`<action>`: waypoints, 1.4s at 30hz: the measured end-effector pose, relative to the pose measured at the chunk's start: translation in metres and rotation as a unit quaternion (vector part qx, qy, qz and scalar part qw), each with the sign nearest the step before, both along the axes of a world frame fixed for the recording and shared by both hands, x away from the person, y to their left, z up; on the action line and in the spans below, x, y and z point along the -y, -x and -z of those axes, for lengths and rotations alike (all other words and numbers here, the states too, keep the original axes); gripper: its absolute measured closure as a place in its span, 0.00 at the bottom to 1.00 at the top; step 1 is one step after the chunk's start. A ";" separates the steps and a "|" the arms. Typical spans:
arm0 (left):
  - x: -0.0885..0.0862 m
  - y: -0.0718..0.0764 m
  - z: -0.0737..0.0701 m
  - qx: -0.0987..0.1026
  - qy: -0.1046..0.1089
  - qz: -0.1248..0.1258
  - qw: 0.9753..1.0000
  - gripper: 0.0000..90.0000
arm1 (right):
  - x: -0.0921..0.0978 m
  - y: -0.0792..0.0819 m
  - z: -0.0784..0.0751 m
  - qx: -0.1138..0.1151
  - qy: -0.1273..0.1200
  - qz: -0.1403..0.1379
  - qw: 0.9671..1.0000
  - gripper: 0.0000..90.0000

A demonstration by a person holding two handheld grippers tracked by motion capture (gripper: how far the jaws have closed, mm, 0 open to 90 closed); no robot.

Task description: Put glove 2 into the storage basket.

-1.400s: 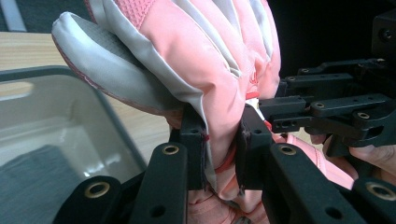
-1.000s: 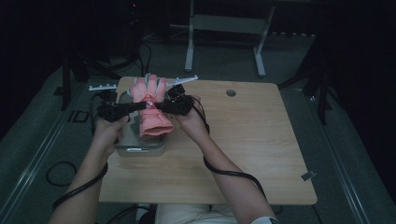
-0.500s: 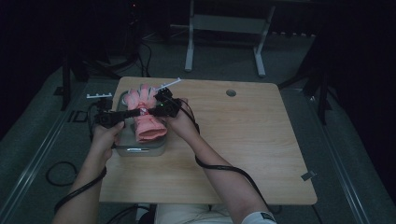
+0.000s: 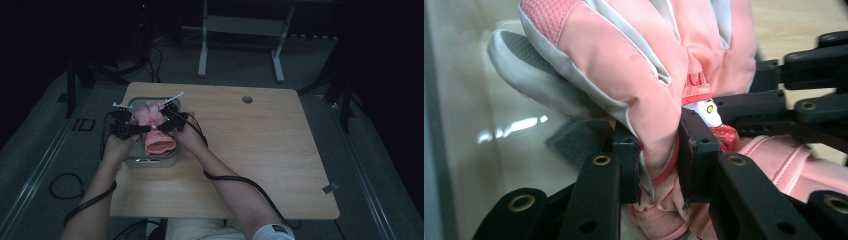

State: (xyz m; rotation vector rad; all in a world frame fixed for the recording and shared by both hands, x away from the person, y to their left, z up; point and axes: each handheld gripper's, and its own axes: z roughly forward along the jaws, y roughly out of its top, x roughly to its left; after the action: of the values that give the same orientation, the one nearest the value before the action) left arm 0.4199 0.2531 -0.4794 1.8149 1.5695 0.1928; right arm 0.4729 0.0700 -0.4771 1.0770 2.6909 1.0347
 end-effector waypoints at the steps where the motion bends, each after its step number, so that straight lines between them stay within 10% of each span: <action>1: 0.001 -0.001 0.000 -0.005 -0.005 -0.002 1.000 0.80 | 0.000 -0.001 0.001 -0.001 0.002 0.001 1.000 0.76; 15: 0.008 -0.001 -0.002 0.007 -0.032 -0.014 0.999 0.63 | 0.023 -0.003 -0.009 0.010 -0.015 0.007 1.000 0.54; 29: 0.026 -0.006 -0.005 0.027 -0.059 -0.008 0.998 0.57 | 0.056 0.003 -0.019 0.013 -0.052 0.010 0.998 0.54; 42: 0.015 0.006 -0.016 0.082 -0.064 -0.041 0.994 0.15 | 0.070 0.009 -0.031 0.048 -0.068 -0.005 0.996 0.44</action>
State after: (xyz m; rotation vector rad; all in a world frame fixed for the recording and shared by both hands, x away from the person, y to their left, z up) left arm 0.4135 0.2376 -0.4639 1.7817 1.5467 0.4785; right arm 0.4634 -0.0001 -0.4458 1.0048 2.5858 1.2542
